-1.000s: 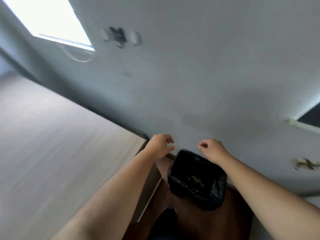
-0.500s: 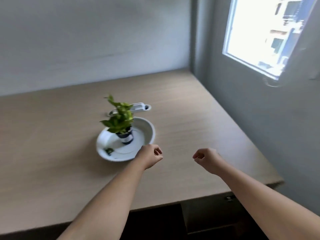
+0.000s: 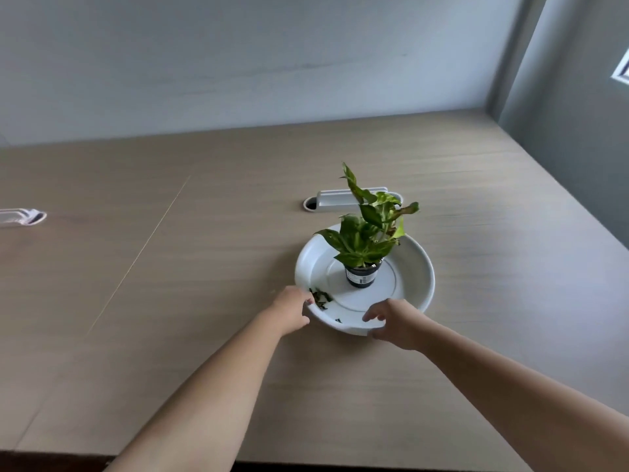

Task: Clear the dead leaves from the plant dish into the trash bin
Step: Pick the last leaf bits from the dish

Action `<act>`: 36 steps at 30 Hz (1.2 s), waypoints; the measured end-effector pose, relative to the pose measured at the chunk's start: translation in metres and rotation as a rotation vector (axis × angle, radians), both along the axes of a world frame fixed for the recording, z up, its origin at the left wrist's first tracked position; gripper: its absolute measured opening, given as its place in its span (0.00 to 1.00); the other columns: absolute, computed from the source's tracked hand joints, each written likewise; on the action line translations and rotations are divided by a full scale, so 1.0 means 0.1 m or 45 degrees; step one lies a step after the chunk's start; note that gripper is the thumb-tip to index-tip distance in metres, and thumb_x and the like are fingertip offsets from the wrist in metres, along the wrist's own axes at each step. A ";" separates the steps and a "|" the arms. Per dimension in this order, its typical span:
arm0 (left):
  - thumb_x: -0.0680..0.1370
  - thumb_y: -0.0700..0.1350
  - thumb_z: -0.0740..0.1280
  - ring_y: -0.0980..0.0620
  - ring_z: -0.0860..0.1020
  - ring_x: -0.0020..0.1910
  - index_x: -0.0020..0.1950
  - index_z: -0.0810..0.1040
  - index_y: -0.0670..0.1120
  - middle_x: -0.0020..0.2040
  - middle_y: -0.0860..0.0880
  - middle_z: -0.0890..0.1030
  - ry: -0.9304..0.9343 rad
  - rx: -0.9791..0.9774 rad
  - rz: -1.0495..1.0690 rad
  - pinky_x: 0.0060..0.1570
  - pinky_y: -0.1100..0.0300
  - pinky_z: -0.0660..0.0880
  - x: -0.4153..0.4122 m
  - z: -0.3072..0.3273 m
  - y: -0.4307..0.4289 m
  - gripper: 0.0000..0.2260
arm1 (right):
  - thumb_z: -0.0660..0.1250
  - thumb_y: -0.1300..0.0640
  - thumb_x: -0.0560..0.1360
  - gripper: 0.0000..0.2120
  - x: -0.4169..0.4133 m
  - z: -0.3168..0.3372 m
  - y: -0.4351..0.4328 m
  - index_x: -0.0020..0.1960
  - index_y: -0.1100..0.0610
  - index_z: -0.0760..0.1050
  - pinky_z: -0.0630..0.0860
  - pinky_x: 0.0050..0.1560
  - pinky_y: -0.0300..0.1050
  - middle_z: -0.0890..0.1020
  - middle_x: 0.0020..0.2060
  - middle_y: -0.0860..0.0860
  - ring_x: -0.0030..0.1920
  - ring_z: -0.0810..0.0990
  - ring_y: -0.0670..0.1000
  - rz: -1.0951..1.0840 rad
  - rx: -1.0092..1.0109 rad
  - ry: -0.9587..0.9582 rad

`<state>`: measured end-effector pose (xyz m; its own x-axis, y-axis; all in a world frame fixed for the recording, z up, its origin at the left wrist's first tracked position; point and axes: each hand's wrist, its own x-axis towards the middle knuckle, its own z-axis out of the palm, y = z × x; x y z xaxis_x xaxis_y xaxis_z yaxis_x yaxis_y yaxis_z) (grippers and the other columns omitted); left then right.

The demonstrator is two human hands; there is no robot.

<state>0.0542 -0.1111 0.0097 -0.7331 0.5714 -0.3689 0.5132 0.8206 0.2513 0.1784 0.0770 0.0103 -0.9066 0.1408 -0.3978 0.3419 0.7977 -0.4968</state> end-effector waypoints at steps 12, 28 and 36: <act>0.68 0.53 0.75 0.52 0.80 0.54 0.53 0.84 0.49 0.53 0.51 0.85 -0.039 0.132 -0.194 0.54 0.62 0.70 0.02 -0.18 0.32 0.16 | 0.65 0.65 0.72 0.18 -0.17 0.00 0.43 0.59 0.51 0.77 0.73 0.55 0.41 0.80 0.57 0.51 0.58 0.78 0.52 0.279 0.404 -0.196; 0.63 0.48 0.80 0.55 0.77 0.42 0.45 0.86 0.43 0.46 0.46 0.85 -0.262 0.386 0.089 0.38 0.67 0.70 -0.10 -0.22 0.32 0.14 | 0.55 0.73 0.70 0.29 -0.57 -0.14 0.25 0.65 0.50 0.73 0.76 0.58 0.50 0.78 0.61 0.51 0.60 0.77 0.54 0.317 0.295 -0.063; 0.62 0.48 0.80 0.56 0.76 0.40 0.43 0.86 0.44 0.41 0.49 0.83 -0.285 0.390 0.107 0.33 0.73 0.66 -0.12 -0.25 0.33 0.14 | 0.57 0.73 0.73 0.29 -0.65 -0.31 0.23 0.68 0.50 0.71 0.75 0.55 0.50 0.74 0.57 0.54 0.58 0.75 0.55 0.532 0.361 -0.003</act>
<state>0.0422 -0.0782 -0.0148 -0.7026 0.6215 -0.3466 0.3524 0.7270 0.5893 0.1137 0.1004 -0.0203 -0.9078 -0.1310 -0.3984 -0.0346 0.9701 -0.2401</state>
